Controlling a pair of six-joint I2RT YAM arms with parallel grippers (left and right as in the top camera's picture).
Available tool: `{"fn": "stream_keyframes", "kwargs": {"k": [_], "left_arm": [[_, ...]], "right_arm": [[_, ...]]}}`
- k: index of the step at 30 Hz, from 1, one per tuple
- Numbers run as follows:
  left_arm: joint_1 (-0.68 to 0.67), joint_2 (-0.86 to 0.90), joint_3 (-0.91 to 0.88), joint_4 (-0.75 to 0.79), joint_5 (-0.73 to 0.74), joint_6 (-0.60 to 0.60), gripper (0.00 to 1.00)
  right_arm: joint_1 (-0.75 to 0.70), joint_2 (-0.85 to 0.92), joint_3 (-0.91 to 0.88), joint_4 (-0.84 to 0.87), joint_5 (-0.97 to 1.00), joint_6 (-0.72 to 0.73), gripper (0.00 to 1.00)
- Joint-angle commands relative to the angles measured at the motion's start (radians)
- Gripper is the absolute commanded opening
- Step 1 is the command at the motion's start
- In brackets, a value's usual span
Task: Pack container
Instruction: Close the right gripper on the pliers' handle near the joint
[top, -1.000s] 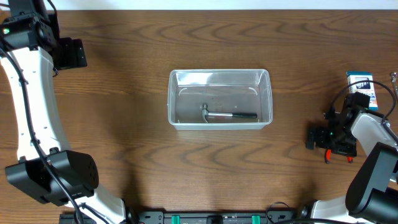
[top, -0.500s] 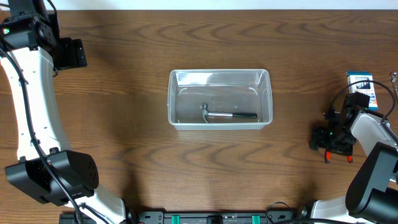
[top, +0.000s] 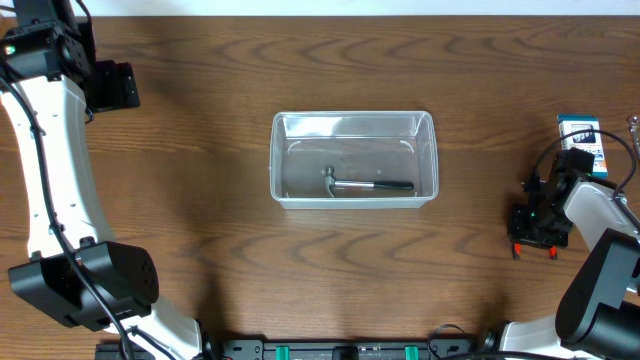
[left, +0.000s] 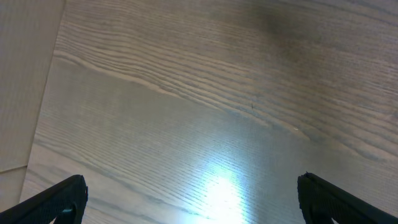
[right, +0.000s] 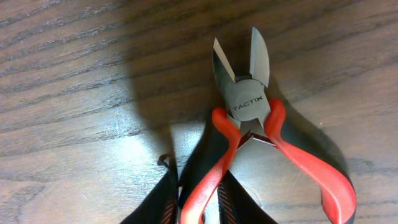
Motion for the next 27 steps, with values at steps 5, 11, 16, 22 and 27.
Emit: {"fn": "stream_keyframes", "kwargs": {"k": [5, 11, 16, 22, 27], "left_arm": [[0.003, -0.003, 0.005, 0.0, -0.008, 0.005, 0.98], [0.003, -0.003, 0.005, 0.0, -0.008, 0.005, 0.98], [0.003, -0.003, 0.005, 0.0, -0.008, 0.005, 0.98], [0.003, -0.003, 0.005, 0.0, -0.008, 0.005, 0.98], [0.003, -0.003, 0.005, 0.0, -0.008, 0.005, 0.98]], "right_arm": [[0.007, 0.01, -0.022, 0.007, 0.043, 0.034, 0.18], [0.007, 0.01, -0.022, 0.008, 0.043, 0.038, 0.03], [0.007, 0.01, -0.019, 0.007, 0.043, 0.057, 0.01], [0.008, 0.006, 0.063, -0.064, 0.039, 0.063, 0.01], [0.018, -0.008, 0.244, -0.189, 0.023, 0.063, 0.01]]}}
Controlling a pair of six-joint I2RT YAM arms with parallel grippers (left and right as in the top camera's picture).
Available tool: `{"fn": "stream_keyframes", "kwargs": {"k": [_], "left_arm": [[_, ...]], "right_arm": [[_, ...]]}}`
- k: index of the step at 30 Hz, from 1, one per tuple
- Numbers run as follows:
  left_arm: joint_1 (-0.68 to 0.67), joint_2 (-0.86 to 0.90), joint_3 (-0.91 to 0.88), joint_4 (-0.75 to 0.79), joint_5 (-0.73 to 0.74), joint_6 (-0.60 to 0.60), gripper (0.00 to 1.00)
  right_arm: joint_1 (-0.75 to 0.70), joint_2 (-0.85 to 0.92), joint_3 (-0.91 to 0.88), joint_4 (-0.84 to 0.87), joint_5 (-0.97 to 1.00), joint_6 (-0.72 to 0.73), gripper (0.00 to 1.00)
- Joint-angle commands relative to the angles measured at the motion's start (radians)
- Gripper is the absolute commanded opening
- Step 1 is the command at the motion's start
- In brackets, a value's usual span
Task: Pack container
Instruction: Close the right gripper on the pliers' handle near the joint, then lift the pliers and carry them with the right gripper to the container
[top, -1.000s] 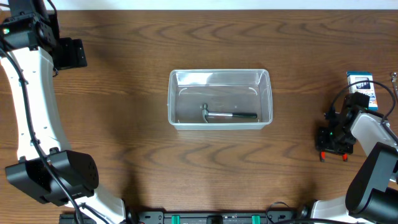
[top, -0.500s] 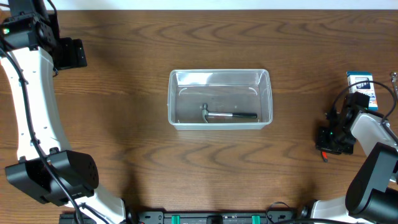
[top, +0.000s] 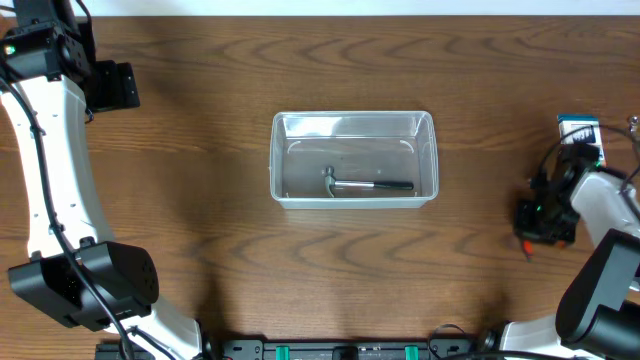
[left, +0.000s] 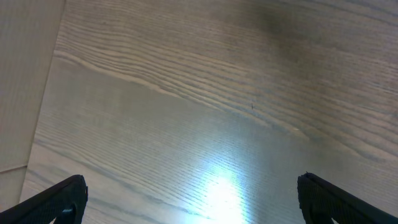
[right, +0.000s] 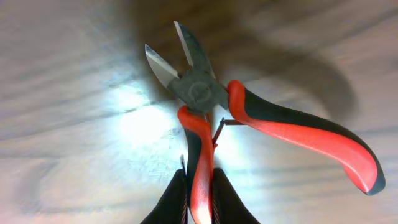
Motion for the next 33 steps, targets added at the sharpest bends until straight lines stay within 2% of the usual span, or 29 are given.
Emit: {"fn": "stream_keyframes", "kwargs": {"k": [1, 6, 9, 17, 19, 27, 29, 33], "left_arm": [[0.003, -0.003, 0.005, 0.0, -0.008, 0.005, 0.98], [0.003, -0.003, 0.005, 0.0, -0.008, 0.005, 0.98], [0.003, -0.003, 0.005, 0.0, -0.008, 0.005, 0.98], [0.003, -0.003, 0.005, 0.0, -0.008, 0.005, 0.98], [0.003, -0.003, 0.005, 0.0, -0.008, 0.005, 0.98], [0.003, -0.003, 0.005, 0.0, -0.008, 0.005, 0.98], [0.003, -0.003, 0.005, 0.0, -0.008, 0.005, 0.98], [0.003, -0.003, 0.005, 0.0, -0.008, 0.005, 0.98]], "right_arm": [[0.021, -0.012, 0.158, -0.055, -0.003, 0.016, 0.01], [0.067, -0.015, 0.393, -0.184, -0.039, 0.001, 0.01], [0.128, -0.015, 0.538, -0.245, -0.088, -0.069, 0.01], [0.424, -0.015, 0.805, -0.289, -0.157, -0.248, 0.01], [0.504, -0.015, 0.831, -0.282, -0.188, -0.33, 0.01], [0.764, 0.011, 0.834, -0.236, -0.192, -0.5, 0.05], [0.798, 0.033, 0.834, -0.235, -0.192, -0.52, 0.01], [0.829, 0.095, 0.834, -0.235, -0.193, -0.534, 0.01]]}}
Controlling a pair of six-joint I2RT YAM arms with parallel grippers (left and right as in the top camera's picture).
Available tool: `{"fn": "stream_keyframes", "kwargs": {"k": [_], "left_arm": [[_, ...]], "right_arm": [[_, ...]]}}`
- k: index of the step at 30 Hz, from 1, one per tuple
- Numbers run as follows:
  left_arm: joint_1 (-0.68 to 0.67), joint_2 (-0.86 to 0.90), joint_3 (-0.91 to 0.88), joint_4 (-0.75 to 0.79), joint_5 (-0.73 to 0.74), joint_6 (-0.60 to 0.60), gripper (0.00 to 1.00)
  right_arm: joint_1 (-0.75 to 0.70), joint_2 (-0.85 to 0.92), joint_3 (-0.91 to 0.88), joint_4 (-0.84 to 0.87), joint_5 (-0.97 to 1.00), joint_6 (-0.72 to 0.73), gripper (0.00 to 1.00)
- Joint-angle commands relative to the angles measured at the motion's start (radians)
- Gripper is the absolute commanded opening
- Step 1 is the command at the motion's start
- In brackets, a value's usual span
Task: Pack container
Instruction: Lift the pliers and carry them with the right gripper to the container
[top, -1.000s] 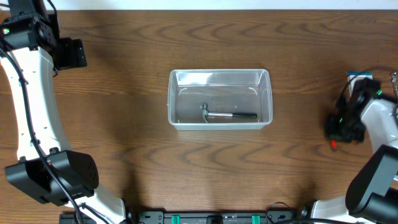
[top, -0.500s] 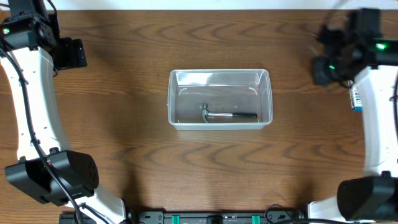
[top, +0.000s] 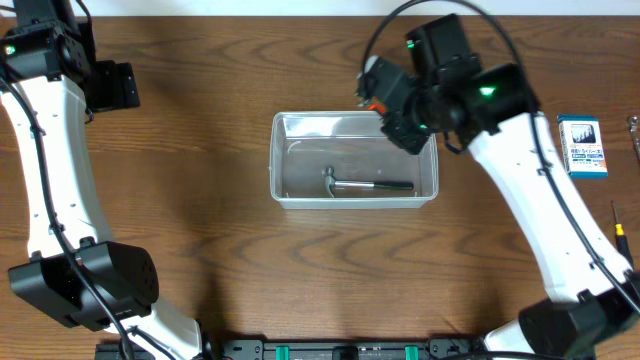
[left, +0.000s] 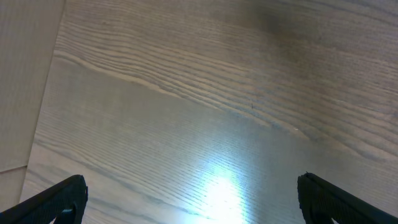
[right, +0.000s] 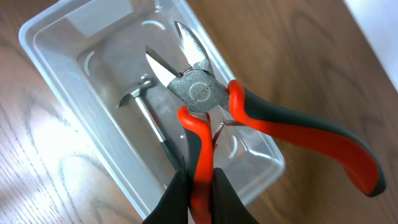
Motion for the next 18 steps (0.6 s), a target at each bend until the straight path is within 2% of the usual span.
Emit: {"fn": "stream_keyframes", "kwargs": {"k": [1, 10, 18], "left_arm": [[0.003, -0.003, 0.005, 0.0, -0.008, 0.005, 0.98], [0.003, -0.003, 0.005, 0.0, -0.008, 0.005, 0.98], [0.003, -0.003, 0.005, 0.0, -0.008, 0.005, 0.98]], "right_arm": [[0.015, 0.068, 0.018, 0.003, -0.003, -0.051, 0.01], [0.02, 0.215, 0.018, -0.002, -0.004, -0.051, 0.01], [0.033, 0.264, 0.018, -0.101, -0.027, -0.105, 0.01]]}}
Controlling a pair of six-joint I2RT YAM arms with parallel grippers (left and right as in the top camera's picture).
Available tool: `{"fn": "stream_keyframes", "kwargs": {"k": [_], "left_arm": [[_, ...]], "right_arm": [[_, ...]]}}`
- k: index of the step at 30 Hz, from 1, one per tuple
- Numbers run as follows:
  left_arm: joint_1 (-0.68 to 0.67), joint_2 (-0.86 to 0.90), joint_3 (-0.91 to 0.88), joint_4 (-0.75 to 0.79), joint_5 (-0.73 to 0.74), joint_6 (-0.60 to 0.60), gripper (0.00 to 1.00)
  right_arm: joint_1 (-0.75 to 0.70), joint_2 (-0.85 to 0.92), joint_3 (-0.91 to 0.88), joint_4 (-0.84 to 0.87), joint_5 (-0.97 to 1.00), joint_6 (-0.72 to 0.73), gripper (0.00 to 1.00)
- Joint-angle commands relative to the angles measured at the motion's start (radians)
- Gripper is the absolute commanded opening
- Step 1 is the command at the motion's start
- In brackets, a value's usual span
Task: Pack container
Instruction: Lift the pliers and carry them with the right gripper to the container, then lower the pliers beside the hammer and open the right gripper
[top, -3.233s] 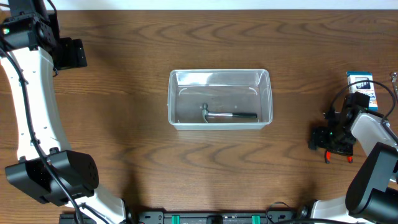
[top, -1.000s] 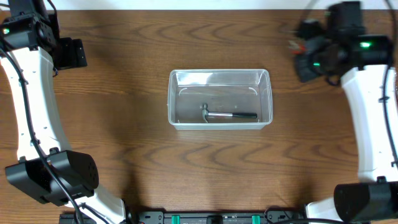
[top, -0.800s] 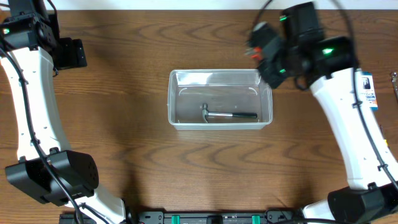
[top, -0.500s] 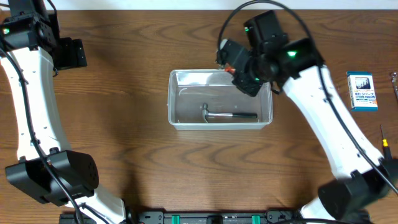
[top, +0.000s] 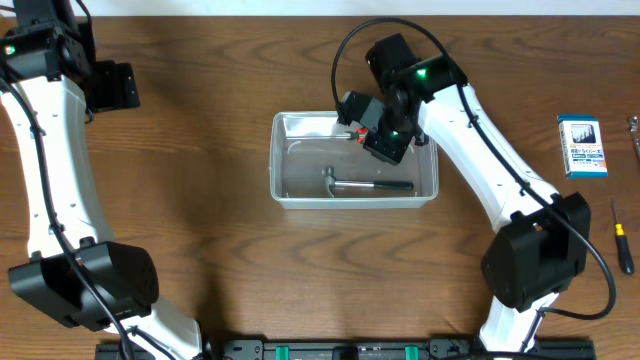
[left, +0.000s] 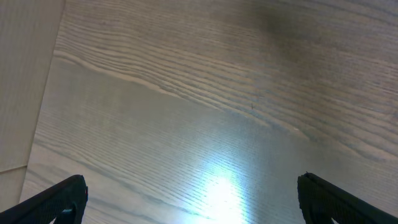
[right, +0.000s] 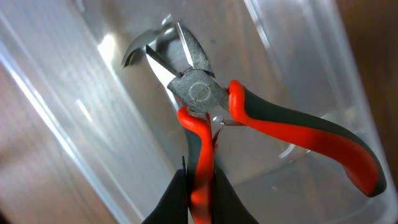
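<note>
A clear plastic container (top: 281, 160) stands mid-table with a small hammer (top: 370, 185) lying inside. My right gripper (right: 199, 193) is shut on one handle of red-and-black cutting pliers (right: 205, 93), held over the container's inside with their open blades pointing at the hammer head (right: 146, 42). From overhead the right gripper (top: 375, 130) hangs above the container's back right part. My left gripper (left: 193, 193) is open over bare wood at the table's far left, with nothing between its fingers (left: 56, 196).
A blue and white box (top: 581, 146) lies at the right edge of the table. Beside it at the far right are a screwdriver with a yellow handle (top: 621, 236) and a bit of metal (top: 634, 127). The left arm (top: 55, 160) stands along the left side.
My right gripper, still holding the pliers, has moved left and lower, from above the container's back right corner to over its inside. The left arm has not moved.
First my right gripper was down at the pliers lying on the table at the far right, by the blue box. It then gripped one handle there. Later it held them over the container's corner, and now it holds them low inside the container.
</note>
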Motion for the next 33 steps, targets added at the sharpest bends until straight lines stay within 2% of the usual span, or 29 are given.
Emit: {"fn": "stream_keyframes", "kwargs": {"k": [1, 25, 33], "left_arm": [[0.003, -0.003, 0.005, 0.0, -0.008, 0.005, 0.98], [0.003, -0.003, 0.005, 0.0, -0.008, 0.005, 0.98], [0.003, -0.003, 0.005, 0.0, -0.008, 0.005, 0.98]], "right_arm": [[0.02, 0.019, 0.018, -0.019, -0.023, -0.041, 0.01], [0.02, 0.069, -0.009, -0.04, -0.118, -0.037, 0.01], [0.018, 0.148, -0.009, -0.023, -0.11, -0.037, 0.01]]}}
